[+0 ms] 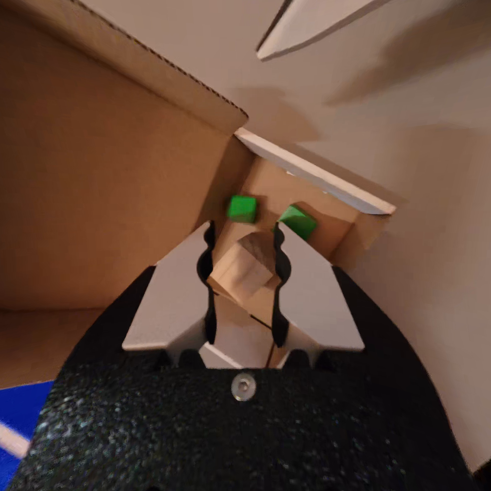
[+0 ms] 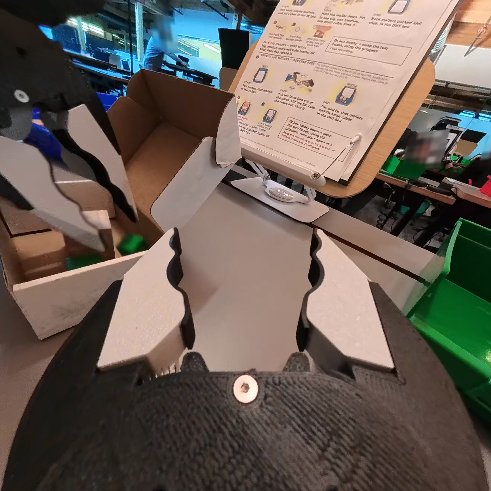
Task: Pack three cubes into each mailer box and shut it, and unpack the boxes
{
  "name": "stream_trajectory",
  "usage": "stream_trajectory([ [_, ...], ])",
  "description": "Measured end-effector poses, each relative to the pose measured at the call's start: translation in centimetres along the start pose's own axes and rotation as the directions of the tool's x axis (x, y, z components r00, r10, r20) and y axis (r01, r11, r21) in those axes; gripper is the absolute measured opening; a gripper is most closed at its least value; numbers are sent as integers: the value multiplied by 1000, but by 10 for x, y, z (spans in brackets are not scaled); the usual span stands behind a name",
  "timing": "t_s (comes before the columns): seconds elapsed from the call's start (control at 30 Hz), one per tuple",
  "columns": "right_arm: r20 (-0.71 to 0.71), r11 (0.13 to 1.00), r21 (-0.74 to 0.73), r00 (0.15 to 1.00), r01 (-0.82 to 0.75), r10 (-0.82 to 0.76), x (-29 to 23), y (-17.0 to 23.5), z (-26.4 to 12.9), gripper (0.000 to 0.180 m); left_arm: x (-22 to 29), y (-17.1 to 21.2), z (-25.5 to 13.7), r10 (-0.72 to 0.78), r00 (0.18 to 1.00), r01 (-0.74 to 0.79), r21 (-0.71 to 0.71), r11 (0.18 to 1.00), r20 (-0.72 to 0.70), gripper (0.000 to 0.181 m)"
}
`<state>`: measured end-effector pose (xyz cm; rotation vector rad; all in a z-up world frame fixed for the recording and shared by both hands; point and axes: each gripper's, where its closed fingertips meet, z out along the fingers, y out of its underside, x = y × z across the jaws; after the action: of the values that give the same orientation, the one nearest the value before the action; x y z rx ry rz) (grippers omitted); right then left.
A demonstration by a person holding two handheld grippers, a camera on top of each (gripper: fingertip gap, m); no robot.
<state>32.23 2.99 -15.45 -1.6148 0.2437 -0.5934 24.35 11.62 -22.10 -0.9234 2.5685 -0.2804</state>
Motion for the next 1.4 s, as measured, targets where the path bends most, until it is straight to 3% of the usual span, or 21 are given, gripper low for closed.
stream_trajectory([
  [0.13,14,999,43,1000,-16,15,-4,-8,-2,87,13,-2,-32,-148,982,169,195,966,-118,42],
  [0.27,78,992,106,995,-66,58,-24,-36,-6,71,-55,10,-95,-397,914,322,452,832,80,27],
  [0.33,11,994,82,997,-72,71,-26,-55,-6,49,-91,26,-117,-537,831,384,544,746,149,20],
  [0.4,-111,995,37,989,-96,100,-20,-66,-1,32,-105,36,-115,-606,784,448,554,702,134,20],
  [0.57,-127,983,-93,981,-160,148,-31,-57,26,33,-102,37,-80,-656,751,549,481,684,75,25],
  [0.63,-135,975,-135,978,-178,160,-33,-50,32,31,-103,38,-74,-665,739,545,487,683,105,15],
  [0.73,-137,964,-188,977,-189,165,-37,-38,40,13,-105,39,-73,-672,726,517,527,675,148,2],
  [1.07,-284,987,-31,948,-158,143,-55,-45,23,6,-67,48,-90,-755,624,421,728,541,200,4],
  [1.4,-288,993,-28,952,-115,102,-86,-30,-22,2,-15,73,-85,-740,635,406,718,565,223,2],
])
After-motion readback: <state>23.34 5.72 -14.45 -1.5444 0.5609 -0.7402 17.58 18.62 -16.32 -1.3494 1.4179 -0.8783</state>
